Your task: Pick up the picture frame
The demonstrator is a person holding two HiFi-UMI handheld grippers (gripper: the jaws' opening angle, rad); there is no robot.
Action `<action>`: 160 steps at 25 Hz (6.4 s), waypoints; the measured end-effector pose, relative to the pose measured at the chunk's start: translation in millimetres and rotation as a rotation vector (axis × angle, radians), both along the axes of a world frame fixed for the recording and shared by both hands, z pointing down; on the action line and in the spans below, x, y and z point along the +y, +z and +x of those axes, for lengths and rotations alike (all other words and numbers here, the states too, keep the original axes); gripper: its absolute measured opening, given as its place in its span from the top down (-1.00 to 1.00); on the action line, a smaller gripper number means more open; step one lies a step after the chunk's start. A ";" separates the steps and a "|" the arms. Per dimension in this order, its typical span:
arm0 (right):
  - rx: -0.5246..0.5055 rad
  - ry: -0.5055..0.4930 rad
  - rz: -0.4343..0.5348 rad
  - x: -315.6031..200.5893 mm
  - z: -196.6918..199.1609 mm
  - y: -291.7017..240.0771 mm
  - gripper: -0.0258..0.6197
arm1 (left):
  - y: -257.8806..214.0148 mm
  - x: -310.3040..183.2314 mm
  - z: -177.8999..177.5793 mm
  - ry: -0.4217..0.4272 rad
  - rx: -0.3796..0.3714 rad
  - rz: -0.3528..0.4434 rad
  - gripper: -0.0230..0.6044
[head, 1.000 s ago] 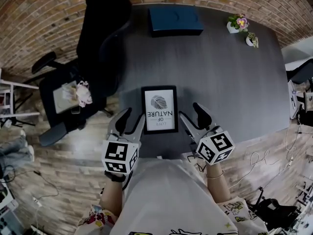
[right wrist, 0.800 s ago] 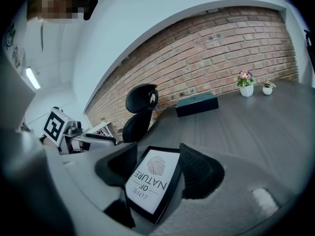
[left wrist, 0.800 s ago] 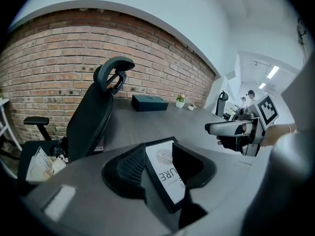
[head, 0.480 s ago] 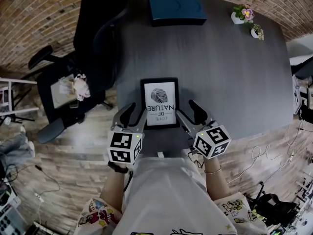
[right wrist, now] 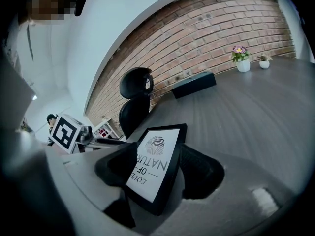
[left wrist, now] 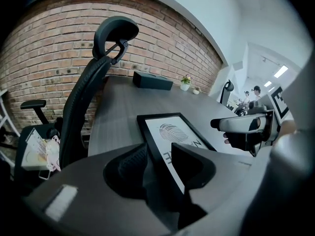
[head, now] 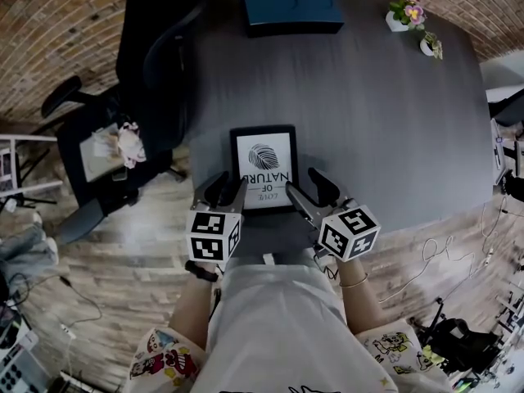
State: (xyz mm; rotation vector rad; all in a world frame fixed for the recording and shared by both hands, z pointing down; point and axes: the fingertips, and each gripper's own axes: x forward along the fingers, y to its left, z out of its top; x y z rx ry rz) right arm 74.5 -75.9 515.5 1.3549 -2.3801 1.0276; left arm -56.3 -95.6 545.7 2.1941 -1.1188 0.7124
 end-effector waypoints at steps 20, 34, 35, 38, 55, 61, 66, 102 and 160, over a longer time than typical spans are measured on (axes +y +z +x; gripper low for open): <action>-0.040 0.013 -0.032 -2.2 -2.2 9.4 0.10 | 22.0 -6.5 -2.3 -0.100 0.050 -0.097 0.58; -0.109 0.004 -0.111 -2.4 -2.8 18.3 0.17 | 21.3 -11.9 -8.0 -0.174 0.089 -0.125 0.65; -0.118 0.004 -0.120 -3.4 -1.6 19.5 0.17 | 21.5 -12.3 -7.3 -0.175 0.093 -0.130 0.65; -0.158 0.004 -0.154 -5.7 -0.3 22.8 0.17 | 21.7 -13.0 -6.7 -0.177 0.106 -0.146 0.65; -0.420 -0.055 -0.464 -8.2 -10.3 41.0 0.27 | 23.2 -14.6 -6.9 -0.174 0.177 -0.223 0.65; -0.522 -0.091 -0.525 -11.2 -9.3 37.9 0.30 | 23.1 -14.3 -6.8 -0.171 0.200 -0.243 0.65; -0.613 -0.156 -0.575 -13.9 -13.8 31.7 0.30 | 23.5 -14.8 -7.3 -0.171 0.210 -0.256 0.65; -0.671 -0.219 -0.577 -21.7 -68.5 31.3 0.86 | 29.3 -13.0 -5.6 -0.162 0.415 -0.450 0.65; -0.342 -0.256 -0.018 -41.9 -19.1 -140.5 0.88 | -178.8 -27.9 -15.3 -0.091 0.413 0.172 0.64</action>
